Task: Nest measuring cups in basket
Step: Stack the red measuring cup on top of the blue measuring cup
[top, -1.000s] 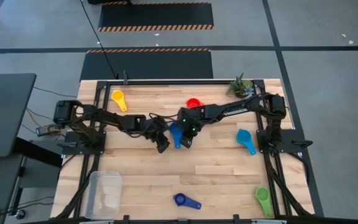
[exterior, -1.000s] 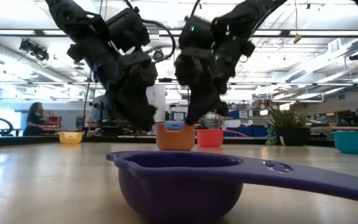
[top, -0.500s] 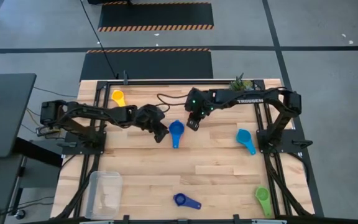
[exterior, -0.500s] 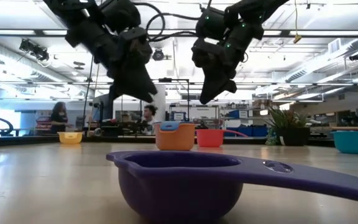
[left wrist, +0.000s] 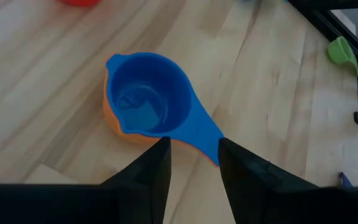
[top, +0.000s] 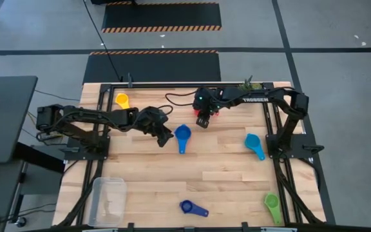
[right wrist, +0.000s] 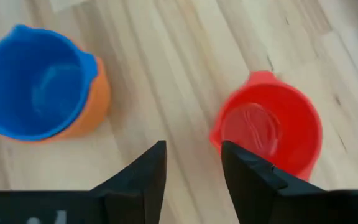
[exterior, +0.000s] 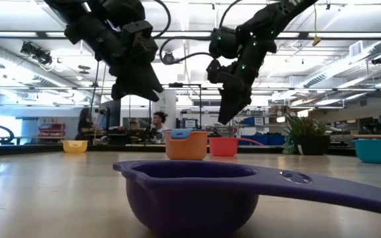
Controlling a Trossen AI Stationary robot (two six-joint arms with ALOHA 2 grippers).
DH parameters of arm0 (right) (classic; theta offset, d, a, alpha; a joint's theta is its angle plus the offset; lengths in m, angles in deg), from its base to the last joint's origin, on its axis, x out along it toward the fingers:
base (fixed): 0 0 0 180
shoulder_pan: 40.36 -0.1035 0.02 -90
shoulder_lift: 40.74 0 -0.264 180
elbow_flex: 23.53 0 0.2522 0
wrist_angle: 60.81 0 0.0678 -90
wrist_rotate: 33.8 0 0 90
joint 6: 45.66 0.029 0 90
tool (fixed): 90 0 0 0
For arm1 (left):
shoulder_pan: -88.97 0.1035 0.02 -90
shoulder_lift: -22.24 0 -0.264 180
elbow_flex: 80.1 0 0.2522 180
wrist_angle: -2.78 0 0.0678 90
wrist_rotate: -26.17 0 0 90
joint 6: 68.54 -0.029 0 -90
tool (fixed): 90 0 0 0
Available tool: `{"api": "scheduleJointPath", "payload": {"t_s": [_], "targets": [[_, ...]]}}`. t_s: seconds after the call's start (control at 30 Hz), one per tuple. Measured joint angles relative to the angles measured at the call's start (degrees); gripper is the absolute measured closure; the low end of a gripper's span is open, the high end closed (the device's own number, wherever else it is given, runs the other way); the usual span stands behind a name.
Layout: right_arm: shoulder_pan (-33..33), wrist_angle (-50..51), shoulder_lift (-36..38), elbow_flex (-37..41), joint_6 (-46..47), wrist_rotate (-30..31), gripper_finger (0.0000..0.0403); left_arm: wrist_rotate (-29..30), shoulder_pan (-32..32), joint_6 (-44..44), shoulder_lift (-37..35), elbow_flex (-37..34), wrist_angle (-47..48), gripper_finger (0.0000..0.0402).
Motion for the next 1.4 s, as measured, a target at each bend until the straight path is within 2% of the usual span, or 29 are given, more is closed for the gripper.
{"api": "scheduleJointPath", "payload": {"t_s": [0.23, 0.43, 0.6, 0.7, 0.8, 0.87, 0.97, 1.17, 1.27, 1.4], "targets": [[2.27, 1.07, -4.53, 0.03, -4.30, 0.10, 0.0242, -0.02, 0.00, 0.04, 0.00, 0.00, 0.16, 0.0262], [2.33, 0.40, -8.07, 0.03, -9.59, 3.73, 0.0243, -0.02, -0.02, 0.09, 0.00, 0.00, 0.13, 0.0262], [2.33, 0.12, -10.17, 0.03, -11.67, 2.09, 0.0249, 0.00, 0.00, 0.11, 0.00, 0.00, 0.11, 0.0262], [1.89, -0.14, -10.13, 0.03, -11.66, 0.66, 0.0281, -0.02, -0.02, 0.23, 0.00, 0.00, 0.13, 0.0262], [1.70, 0.19, -9.80, 0.05, -11.34, 0.41, 0.0347, -0.02, -0.02, 0.41, 0.00, 0.00, 0.13, 0.0262], [1.73, 0.02, -9.65, -0.03, -9.71, 0.04, 0.0385, -0.02, -0.02, 0.44, 0.00, 0.00, 0.15, 0.0262], [1.64, 1.48, -9.21, -0.06, -8.63, -2.88, 0.0390, -0.02, -0.02, 0.20, -0.48, -0.04, 0.54, 0.0262], [-1.82, 6.09, -5.12, -1.05, -2.23, -3.30, 0.0395, 0.14, 1.32, -0.02, -5.41, -0.04, 5.93, 0.0262], [-5.51, 12.81, -3.51, -5.66, 4.92, 0.35, 0.0395, 0.57, 2.40, -0.85, -9.80, -0.04, 11.09, 0.0262], [-12.02, 21.53, -3.49, -15.39, 15.23, 0.12, 0.0395, 0.57, 3.56, -3.69, -16.24, -0.08, 17.30, 0.0262]]}}
